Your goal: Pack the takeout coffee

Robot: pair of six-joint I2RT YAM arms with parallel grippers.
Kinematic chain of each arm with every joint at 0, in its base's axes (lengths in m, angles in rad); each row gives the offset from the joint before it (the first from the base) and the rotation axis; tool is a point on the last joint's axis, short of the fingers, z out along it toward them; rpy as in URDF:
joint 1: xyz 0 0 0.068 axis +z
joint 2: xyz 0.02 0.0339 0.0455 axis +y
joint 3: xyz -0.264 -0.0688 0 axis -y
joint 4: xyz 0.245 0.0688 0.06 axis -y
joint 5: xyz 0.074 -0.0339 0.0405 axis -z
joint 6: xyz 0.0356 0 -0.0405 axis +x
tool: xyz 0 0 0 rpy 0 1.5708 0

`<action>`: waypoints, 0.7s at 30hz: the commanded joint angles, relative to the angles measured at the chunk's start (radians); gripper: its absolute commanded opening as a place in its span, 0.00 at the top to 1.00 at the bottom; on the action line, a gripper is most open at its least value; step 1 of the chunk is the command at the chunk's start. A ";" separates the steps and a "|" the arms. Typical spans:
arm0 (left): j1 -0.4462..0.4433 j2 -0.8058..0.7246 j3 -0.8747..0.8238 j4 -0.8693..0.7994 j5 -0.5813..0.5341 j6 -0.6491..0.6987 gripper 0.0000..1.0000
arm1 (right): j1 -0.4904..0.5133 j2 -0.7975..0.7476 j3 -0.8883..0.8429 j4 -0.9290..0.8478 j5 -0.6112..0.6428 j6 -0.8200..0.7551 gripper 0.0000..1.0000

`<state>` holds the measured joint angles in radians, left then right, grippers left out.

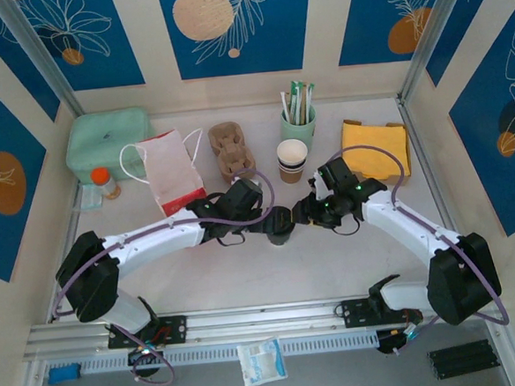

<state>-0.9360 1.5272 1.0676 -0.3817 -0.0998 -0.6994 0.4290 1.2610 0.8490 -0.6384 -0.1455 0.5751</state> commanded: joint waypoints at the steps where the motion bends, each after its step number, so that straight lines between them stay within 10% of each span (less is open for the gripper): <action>1: -0.004 0.028 0.011 -0.037 0.031 0.012 0.01 | -0.004 -0.001 0.064 -0.050 -0.047 -0.023 0.44; 21: 0.006 -0.116 0.199 -0.120 0.039 0.031 0.01 | 0.103 0.015 0.249 -0.208 0.102 -0.139 0.33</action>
<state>-0.9356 1.4734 1.2118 -0.4805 -0.0608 -0.6827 0.4873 1.2419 1.0496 -0.7769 -0.0967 0.4919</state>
